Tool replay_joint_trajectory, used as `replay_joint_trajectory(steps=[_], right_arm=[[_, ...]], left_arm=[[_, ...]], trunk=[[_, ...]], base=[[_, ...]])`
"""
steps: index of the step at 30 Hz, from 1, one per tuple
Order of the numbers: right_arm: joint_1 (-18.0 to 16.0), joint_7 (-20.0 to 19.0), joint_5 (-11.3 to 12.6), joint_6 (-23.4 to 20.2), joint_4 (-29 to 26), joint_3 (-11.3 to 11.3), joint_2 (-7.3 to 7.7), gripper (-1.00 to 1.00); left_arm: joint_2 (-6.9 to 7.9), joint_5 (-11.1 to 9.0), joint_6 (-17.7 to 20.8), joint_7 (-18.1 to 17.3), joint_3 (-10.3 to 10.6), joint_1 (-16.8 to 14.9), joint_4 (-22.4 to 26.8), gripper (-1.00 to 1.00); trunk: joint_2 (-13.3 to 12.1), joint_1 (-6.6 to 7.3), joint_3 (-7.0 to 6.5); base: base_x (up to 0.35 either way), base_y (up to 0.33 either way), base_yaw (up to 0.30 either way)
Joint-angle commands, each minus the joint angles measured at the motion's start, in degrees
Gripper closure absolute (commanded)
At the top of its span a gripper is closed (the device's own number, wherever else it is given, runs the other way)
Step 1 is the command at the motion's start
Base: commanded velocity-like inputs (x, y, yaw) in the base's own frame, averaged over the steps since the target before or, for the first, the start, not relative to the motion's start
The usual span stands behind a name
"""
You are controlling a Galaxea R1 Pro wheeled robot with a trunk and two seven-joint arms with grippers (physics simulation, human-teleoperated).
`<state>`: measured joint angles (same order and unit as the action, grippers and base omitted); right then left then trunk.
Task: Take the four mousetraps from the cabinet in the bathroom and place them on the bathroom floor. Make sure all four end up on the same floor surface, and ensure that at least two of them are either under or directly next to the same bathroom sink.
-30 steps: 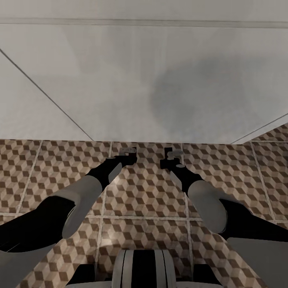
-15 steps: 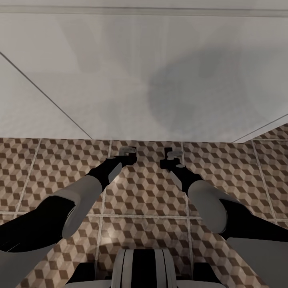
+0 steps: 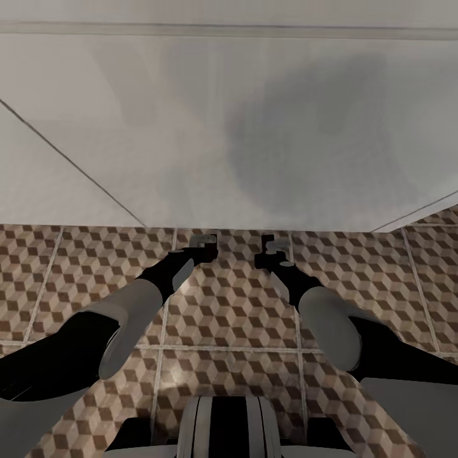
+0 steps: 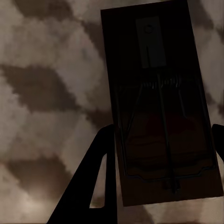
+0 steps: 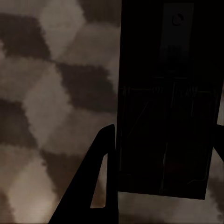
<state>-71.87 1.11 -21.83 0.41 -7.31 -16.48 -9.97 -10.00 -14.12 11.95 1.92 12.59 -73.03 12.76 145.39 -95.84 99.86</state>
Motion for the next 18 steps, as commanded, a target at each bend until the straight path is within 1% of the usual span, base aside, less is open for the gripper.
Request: replay_joint_trajectory(steps=[1,6,18], right_arm=[[0.0,0.0,-0.5,0.0,0.0,-0.5,-0.03,1.00],[0.0,0.0,-0.6,0.1,0.0,-0.5,-0.03,1.00],[0.0,0.0,-0.6,0.1,0.0,-0.5,-0.03,1.00]], left_arm=[[0.00,-0.4,0.3,0.3,0.2,0.0,0.1,1.00],[0.00,-0.4,0.3,0.3,0.2,0.0,0.1,1.00],[0.00,-0.4,0.3,0.3,0.2,0.0,0.1,1.00]], trunk=[[0.0,-0.01,0.03],[0.0,-0.01,0.03],[0.0,-0.01,0.03]], base=[[0.155,0.000,0.000],[0.070,0.000,0.000],[0.003,0.000,0.000]])
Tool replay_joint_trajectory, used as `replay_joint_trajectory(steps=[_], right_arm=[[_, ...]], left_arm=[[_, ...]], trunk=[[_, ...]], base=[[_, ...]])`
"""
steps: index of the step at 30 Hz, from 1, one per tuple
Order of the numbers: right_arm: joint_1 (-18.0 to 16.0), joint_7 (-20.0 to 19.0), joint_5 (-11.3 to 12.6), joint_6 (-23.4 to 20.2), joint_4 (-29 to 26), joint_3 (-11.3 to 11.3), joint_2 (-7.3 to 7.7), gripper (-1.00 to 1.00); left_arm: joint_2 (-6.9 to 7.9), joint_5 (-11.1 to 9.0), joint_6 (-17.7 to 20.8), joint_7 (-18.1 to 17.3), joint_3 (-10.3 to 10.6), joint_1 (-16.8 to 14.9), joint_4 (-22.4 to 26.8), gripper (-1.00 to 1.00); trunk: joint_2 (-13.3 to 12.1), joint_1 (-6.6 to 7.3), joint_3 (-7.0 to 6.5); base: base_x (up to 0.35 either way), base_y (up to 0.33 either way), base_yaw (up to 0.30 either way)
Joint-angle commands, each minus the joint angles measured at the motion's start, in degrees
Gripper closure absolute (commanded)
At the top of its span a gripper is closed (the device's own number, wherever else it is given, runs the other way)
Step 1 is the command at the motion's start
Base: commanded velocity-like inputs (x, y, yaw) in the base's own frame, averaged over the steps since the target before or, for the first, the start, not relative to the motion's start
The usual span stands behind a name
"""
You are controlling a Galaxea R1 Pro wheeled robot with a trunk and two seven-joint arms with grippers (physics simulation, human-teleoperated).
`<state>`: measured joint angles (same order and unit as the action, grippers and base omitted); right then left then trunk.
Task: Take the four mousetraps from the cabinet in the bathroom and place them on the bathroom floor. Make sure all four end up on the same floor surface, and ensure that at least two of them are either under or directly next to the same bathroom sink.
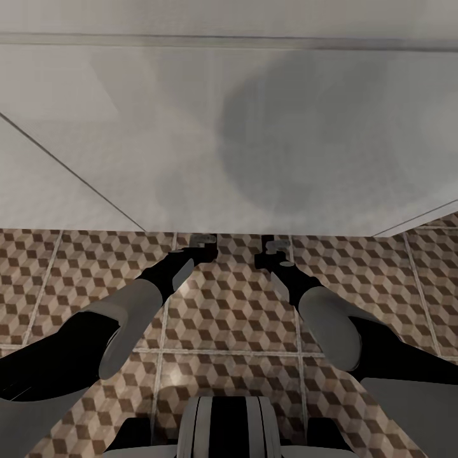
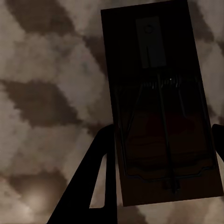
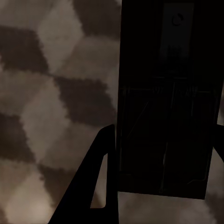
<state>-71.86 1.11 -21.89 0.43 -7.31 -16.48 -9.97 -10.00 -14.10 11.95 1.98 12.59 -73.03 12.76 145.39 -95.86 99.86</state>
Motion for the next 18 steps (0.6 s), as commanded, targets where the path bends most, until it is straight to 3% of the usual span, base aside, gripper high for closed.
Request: replay_joint_trajectory(steps=[1,15,16,18], right_arm=[[0.0,0.0,-0.5,0.1,0.0,-0.5,-0.03,1.00],[0.1,0.0,-0.5,0.1,0.0,-0.5,-0.03,1.00],[0.1,0.0,-0.5,0.2,0.0,-0.5,-0.03,-1.00],[0.1,0.0,-0.5,0.4,0.0,-0.5,-0.03,-1.00]], left_arm=[[0.00,-0.4,0.3,0.3,0.2,0.0,0.1,1.00],[0.00,-0.4,0.3,0.3,0.2,0.0,0.1,1.00],[0.00,-0.4,0.3,0.3,0.2,0.0,0.1,1.00],[0.00,-0.4,0.3,0.3,0.2,0.0,0.1,1.00]], trunk=[[0.0,0.01,0.03],[0.0,0.01,0.03],[0.0,0.01,0.03],[0.0,0.01,0.03]], base=[[0.000,0.000,0.000],[0.000,0.000,0.000],[0.000,0.000,0.000],[0.000,0.000,0.000]])
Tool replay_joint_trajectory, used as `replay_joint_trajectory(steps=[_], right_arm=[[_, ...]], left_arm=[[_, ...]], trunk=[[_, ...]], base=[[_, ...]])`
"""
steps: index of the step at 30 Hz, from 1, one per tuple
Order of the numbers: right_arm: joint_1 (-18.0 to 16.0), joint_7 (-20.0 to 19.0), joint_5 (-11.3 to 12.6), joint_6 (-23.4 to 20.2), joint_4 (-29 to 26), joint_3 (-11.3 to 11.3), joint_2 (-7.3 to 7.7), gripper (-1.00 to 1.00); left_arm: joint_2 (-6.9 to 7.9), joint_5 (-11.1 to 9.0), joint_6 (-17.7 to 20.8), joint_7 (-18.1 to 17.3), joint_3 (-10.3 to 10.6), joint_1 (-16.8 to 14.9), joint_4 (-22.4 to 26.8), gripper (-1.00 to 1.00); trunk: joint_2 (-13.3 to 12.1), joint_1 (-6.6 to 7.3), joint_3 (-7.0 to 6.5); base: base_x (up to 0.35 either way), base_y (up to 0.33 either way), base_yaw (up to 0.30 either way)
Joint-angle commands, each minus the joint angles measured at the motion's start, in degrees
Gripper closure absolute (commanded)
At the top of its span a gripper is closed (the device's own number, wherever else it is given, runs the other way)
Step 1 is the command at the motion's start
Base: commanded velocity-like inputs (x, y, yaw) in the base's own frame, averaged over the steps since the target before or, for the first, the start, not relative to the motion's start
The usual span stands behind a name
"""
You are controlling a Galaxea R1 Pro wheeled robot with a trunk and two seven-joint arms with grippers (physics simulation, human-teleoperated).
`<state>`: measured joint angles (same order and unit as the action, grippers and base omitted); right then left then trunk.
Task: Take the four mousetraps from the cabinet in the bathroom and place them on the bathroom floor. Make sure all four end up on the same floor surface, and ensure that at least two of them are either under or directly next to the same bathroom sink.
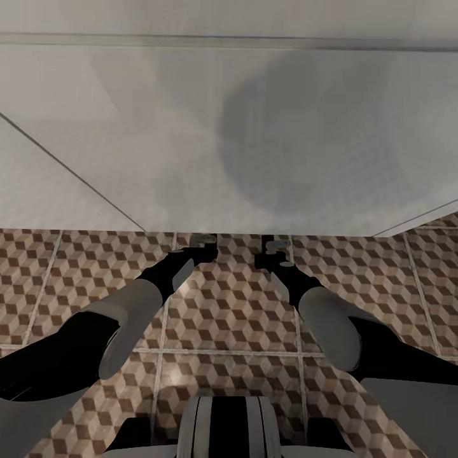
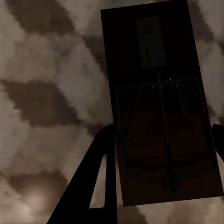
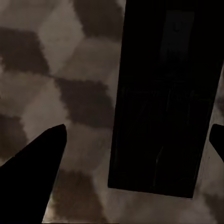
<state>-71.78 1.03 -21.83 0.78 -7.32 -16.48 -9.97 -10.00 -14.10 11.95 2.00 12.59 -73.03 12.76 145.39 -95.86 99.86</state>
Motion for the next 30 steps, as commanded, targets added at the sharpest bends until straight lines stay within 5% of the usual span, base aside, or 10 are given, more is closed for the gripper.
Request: replay_joint_trajectory(steps=[1,30], right_arm=[[0.0,0.1,-0.6,0.2,0.0,-0.5,-0.03,-1.00],[0.0,0.1,-0.6,0.5,0.0,-0.5,-0.03,-1.00]], left_arm=[[0.00,-0.4,0.3,0.3,0.2,0.0,0.1,1.00],[0.00,-0.5,0.3,0.6,0.2,0.0,0.1,1.00]], trunk=[[0.0,0.01,0.03],[0.0,0.01,0.03]], base=[[0.000,0.000,0.000],[0.000,0.000,0.000]])
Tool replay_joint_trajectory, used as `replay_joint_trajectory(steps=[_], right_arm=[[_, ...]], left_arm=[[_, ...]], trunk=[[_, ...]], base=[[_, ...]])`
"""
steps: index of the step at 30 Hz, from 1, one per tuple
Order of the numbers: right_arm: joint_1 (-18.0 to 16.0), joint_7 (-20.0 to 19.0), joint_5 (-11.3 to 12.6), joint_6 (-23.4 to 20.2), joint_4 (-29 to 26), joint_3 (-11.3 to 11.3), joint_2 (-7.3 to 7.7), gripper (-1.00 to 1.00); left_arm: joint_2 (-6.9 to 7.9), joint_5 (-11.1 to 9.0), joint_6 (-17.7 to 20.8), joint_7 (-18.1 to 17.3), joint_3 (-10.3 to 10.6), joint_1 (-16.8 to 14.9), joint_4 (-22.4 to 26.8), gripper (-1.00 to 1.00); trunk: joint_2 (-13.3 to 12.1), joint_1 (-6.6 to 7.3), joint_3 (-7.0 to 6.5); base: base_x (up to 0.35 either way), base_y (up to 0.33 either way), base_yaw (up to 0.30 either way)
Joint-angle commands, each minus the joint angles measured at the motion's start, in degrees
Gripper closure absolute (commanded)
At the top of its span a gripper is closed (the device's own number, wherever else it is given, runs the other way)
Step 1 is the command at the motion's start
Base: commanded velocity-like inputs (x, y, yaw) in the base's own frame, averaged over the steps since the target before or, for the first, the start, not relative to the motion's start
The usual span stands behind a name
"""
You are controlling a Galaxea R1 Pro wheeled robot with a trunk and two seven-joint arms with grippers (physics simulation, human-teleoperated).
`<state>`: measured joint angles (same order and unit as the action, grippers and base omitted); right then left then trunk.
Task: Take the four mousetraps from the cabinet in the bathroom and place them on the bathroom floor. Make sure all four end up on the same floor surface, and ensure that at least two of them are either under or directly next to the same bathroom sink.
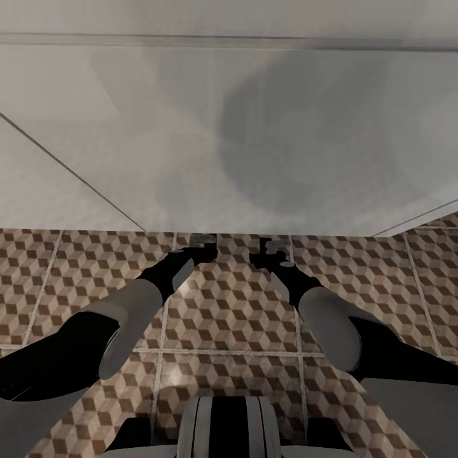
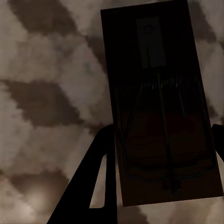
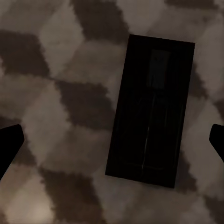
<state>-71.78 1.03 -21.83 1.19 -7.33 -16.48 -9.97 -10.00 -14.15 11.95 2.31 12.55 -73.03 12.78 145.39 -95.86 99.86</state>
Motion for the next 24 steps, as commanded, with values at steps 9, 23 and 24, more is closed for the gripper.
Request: replay_joint_trajectory(steps=[9,23,24], right_arm=[[0.0,0.1,-0.6,0.1,0.0,-0.5,-0.03,-1.00],[0.0,0.1,-0.6,0.1,0.2,-0.5,-0.03,-1.00],[0.0,0.1,-0.6,0.1,0.3,-0.5,-0.03,-1.00]], left_arm=[[0.00,-0.4,0.3,0.4,0.2,0.0,0.1,1.00],[0.00,-0.4,-0.9,0.4,0.3,0.0,0.1,-1.00],[0.00,-0.4,-1.0,0.4,0.3,0.0,0.1,-1.00]], trunk=[[0.0,0.01,0.03],[0.0,0.01,0.03],[0.0,0.01,0.03]], base=[[0.000,0.000,0.000],[0.000,0.000,0.000],[0.000,0.000,0.000]])
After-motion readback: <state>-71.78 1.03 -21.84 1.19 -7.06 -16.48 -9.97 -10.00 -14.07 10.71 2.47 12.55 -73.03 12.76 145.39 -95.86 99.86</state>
